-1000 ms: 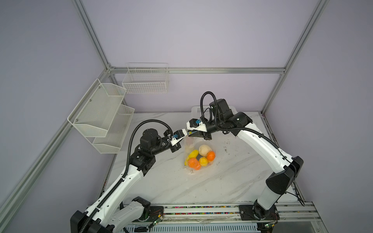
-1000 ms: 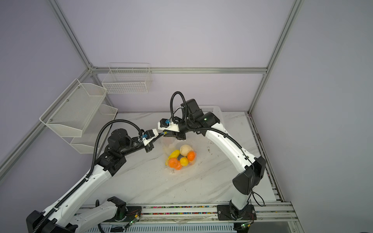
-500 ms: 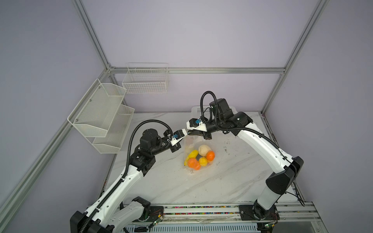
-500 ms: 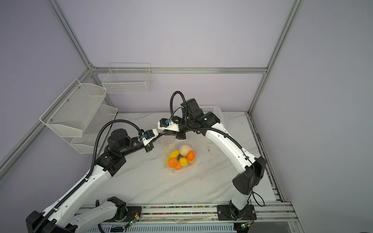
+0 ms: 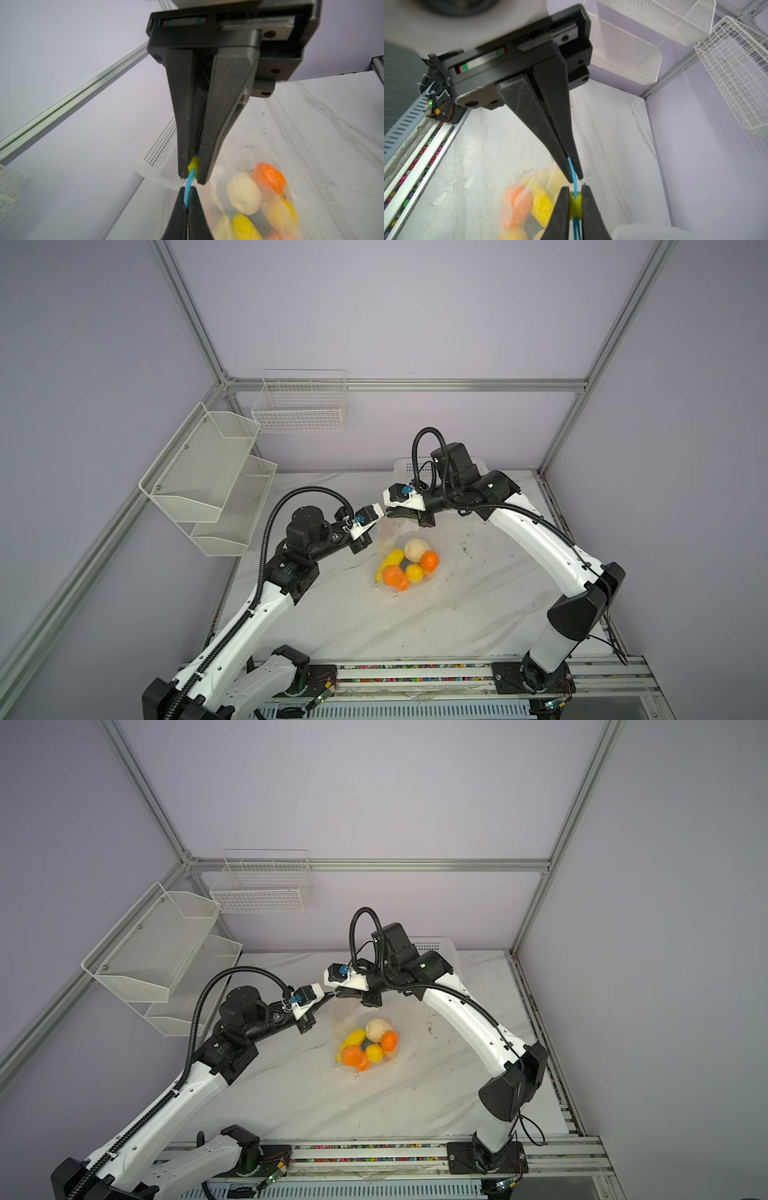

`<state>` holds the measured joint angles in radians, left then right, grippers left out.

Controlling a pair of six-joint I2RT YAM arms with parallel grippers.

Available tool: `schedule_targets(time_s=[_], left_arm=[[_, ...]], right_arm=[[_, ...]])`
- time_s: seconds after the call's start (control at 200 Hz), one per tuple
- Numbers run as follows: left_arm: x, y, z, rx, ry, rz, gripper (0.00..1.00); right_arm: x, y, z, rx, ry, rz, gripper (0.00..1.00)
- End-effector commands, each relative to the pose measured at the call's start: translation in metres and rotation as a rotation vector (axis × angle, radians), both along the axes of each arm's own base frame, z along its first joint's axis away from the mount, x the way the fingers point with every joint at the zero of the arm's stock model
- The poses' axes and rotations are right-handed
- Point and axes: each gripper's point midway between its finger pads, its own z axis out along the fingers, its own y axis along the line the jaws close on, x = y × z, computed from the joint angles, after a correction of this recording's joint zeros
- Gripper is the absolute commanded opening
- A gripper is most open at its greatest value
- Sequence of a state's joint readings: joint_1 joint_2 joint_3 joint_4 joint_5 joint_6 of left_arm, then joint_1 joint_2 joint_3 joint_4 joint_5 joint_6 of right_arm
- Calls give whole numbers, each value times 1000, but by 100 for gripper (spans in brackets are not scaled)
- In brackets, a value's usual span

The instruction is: Place the food in the zip-top bag and seal the zipper

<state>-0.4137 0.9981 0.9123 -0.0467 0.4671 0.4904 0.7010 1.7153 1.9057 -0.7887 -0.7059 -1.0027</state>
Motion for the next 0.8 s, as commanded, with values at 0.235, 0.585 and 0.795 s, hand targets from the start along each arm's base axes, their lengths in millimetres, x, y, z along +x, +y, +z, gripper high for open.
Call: schedule_targets(time_s=[0.235, 0.585, 0.795], left_arm=[[-3, 14, 29, -57, -97, 60, 0], [-2, 25, 26, -87, -88, 100, 0], [1, 36, 26, -92, -85, 157, 0]], right_arm=[[3, -4, -6, -39, -13, -25, 10], [5, -5, -7, -50, -24, -40, 10], [9, -6, -8, -59, -23, -60, 9]])
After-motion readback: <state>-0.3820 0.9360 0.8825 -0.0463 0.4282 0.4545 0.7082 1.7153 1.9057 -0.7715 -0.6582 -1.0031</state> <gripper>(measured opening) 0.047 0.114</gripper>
